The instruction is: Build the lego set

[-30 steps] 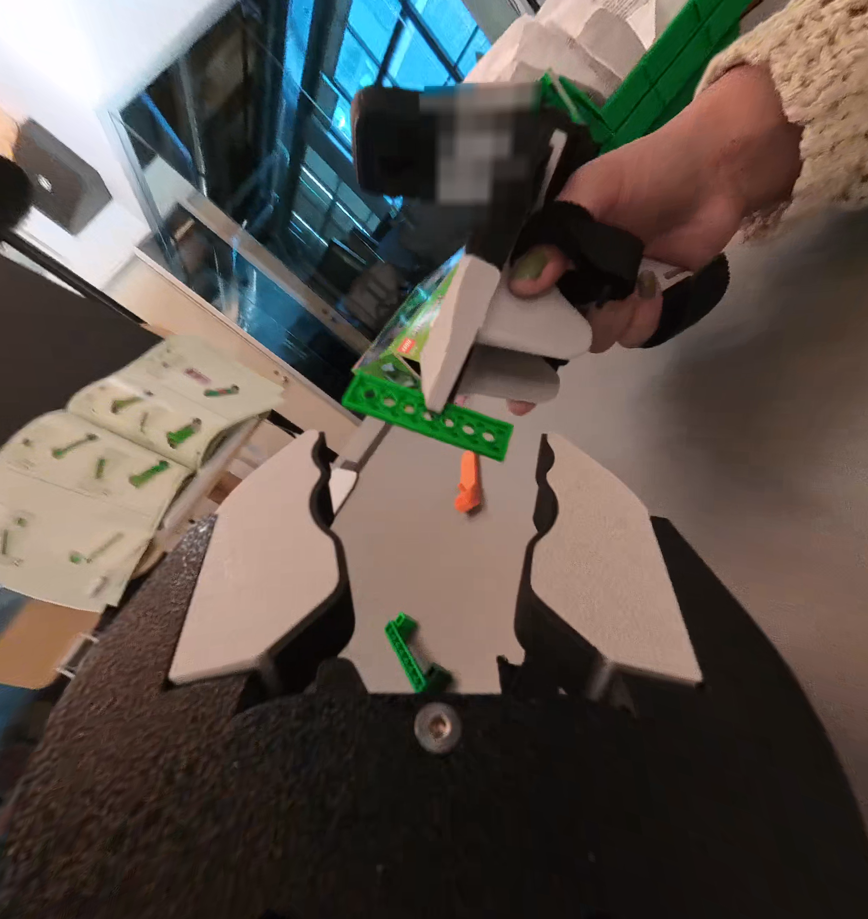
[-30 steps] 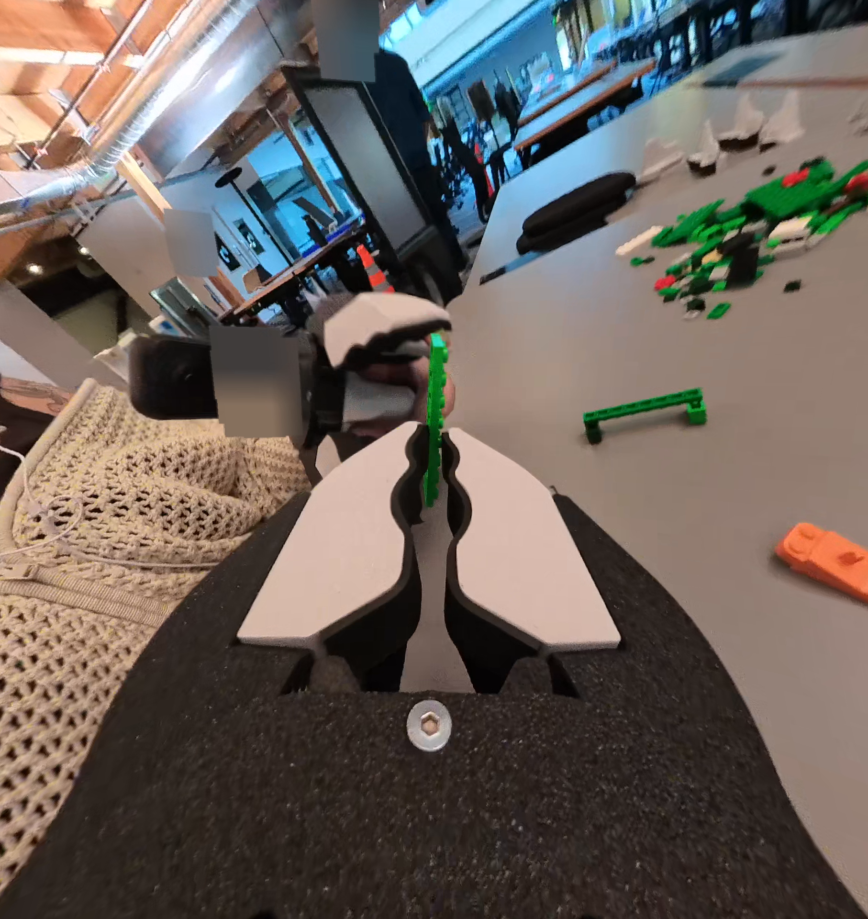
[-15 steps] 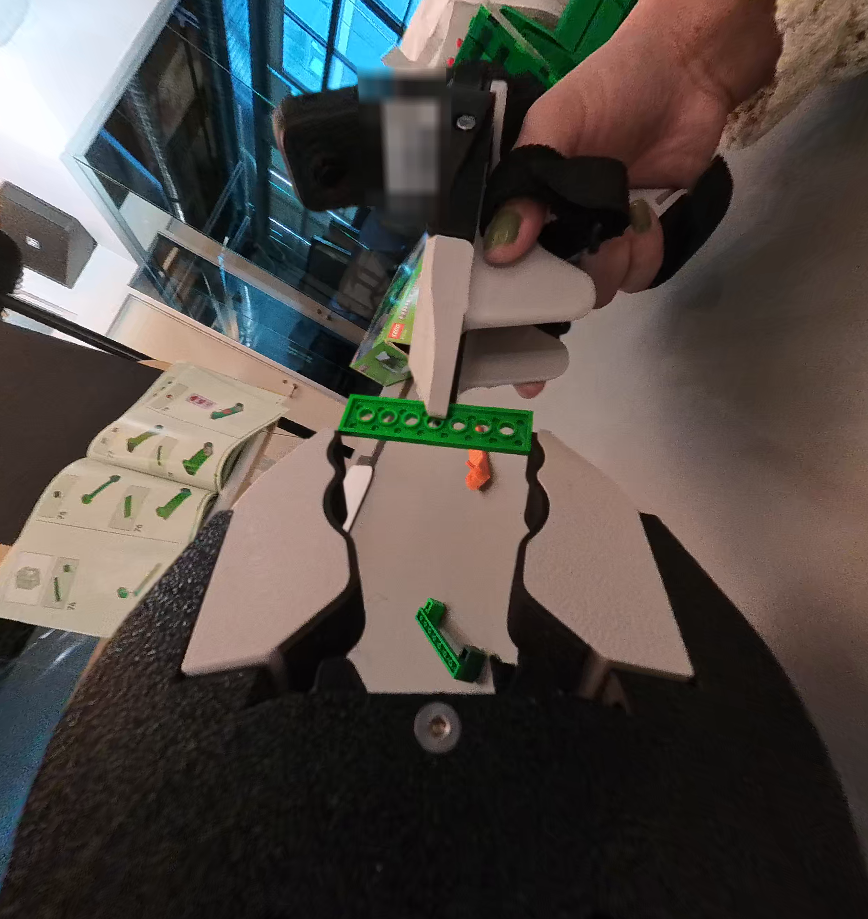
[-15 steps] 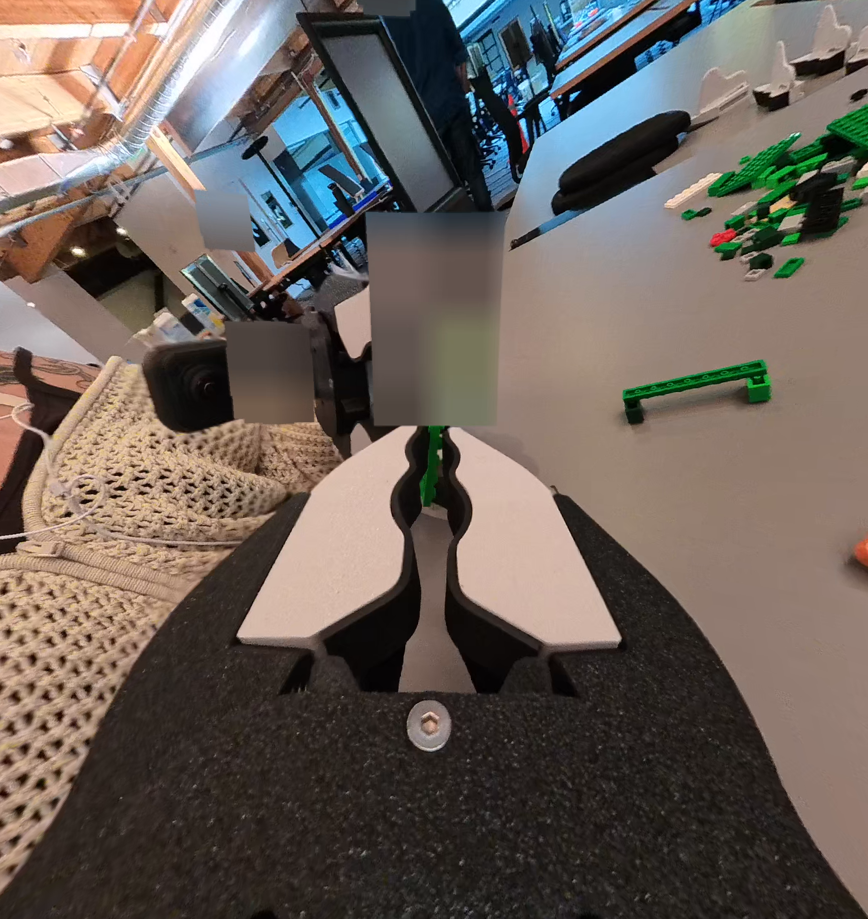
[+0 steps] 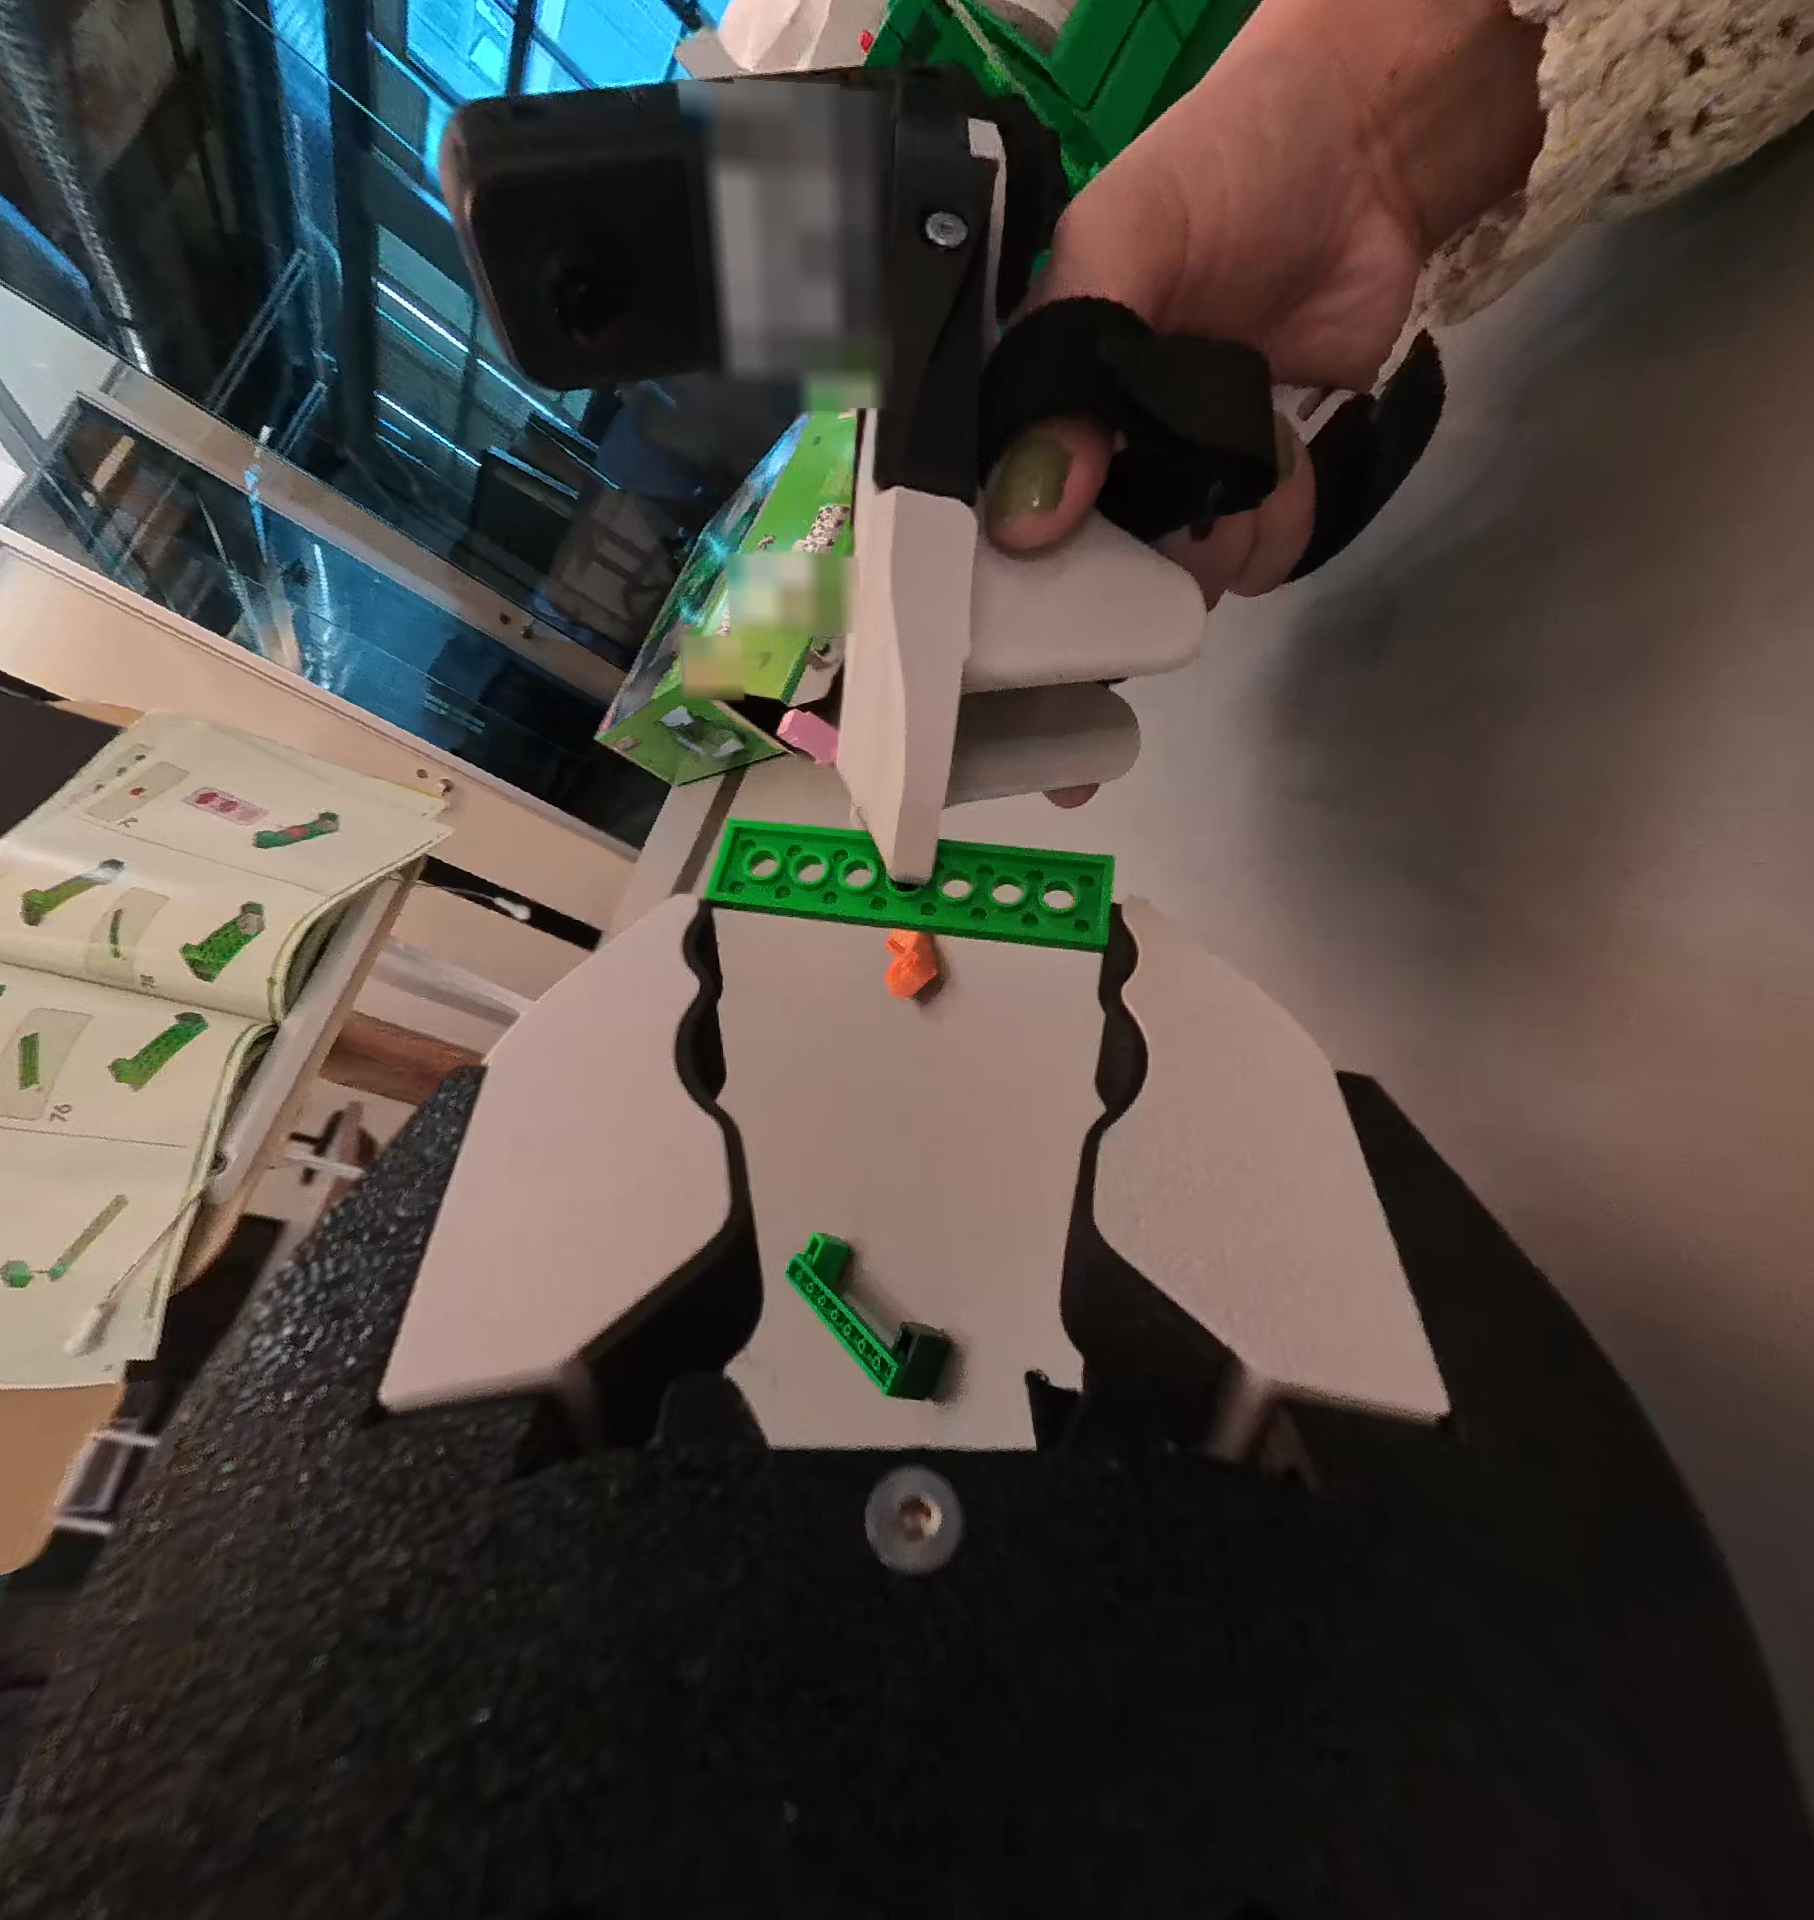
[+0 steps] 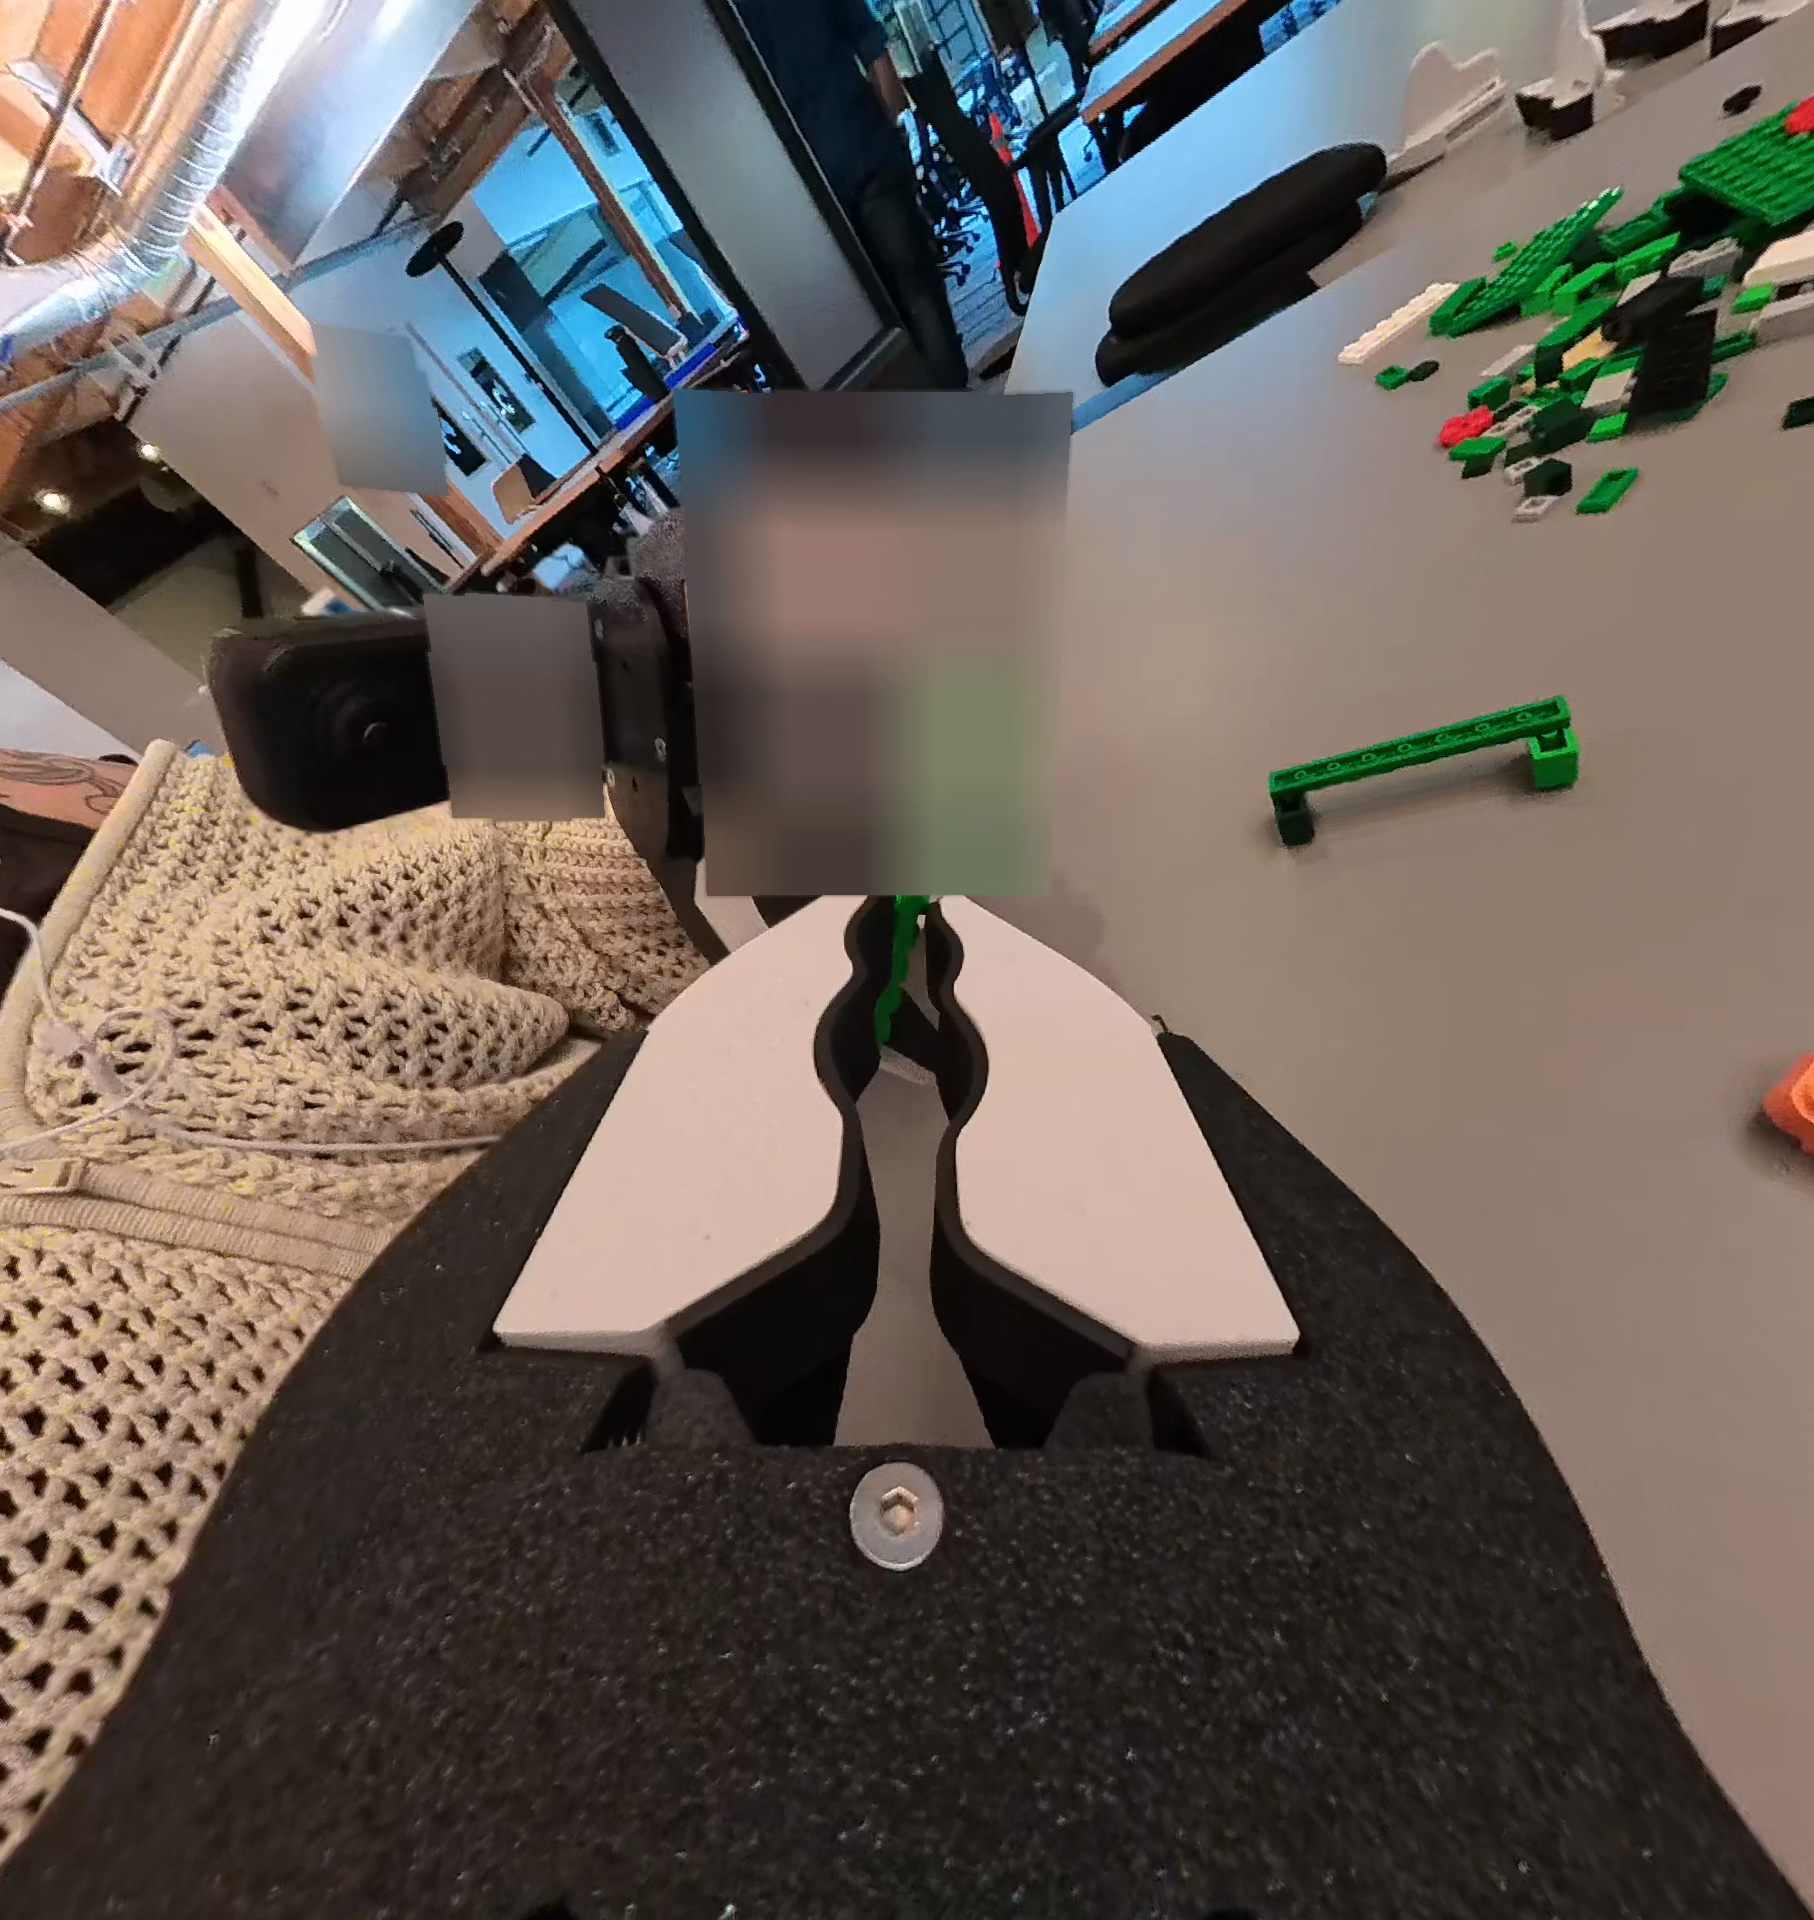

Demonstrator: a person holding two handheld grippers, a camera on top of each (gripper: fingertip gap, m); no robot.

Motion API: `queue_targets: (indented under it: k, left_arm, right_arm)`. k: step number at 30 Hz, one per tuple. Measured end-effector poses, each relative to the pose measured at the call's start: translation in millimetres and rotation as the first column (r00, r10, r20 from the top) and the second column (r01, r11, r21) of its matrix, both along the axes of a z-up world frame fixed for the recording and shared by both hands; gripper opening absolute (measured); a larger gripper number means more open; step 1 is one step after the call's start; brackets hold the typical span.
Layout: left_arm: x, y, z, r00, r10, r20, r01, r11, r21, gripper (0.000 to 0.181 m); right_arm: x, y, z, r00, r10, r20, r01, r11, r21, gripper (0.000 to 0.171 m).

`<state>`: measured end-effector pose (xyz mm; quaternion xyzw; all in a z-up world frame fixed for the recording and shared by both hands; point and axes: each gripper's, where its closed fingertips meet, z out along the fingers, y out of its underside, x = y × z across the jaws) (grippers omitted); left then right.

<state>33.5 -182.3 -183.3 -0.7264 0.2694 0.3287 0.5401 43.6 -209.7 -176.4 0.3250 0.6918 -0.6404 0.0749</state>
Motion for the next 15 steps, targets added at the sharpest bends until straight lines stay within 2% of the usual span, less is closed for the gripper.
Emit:
queue_targets:
  k: [6,9,12,15]
  left_arm:
    - [-28.0,-28.5,7.7,0.998,-0.053,0.037,0.055,0.996,-0.066,0.072]
    - [-56.5,-42.3,-13.0,0.986,-0.08,0.147,0.109,0.973,-0.204,0.079]
    - [-80.8,-45.6,-43.4,0.964,-0.089,0.25,0.178,0.917,-0.358,0.093]
    - [-92.8,-42.3,-63.3,0.932,-0.107,0.347,0.261,0.863,-0.434,0.1]
  right_arm:
    - [-21.5,0.0,3.3,0.993,-0.091,0.07,0.096,0.993,-0.072,0.004]
    - [-37.3,1.2,-5.0,0.98,-0.108,0.164,0.127,0.986,-0.111,0.004]
    - [-53.9,3.7,-17.7,0.95,-0.139,0.279,0.179,0.976,-0.125,0.004]
    - [-65.2,6.6,-24.8,0.93,-0.164,0.328,0.217,0.967,-0.133,0.004]
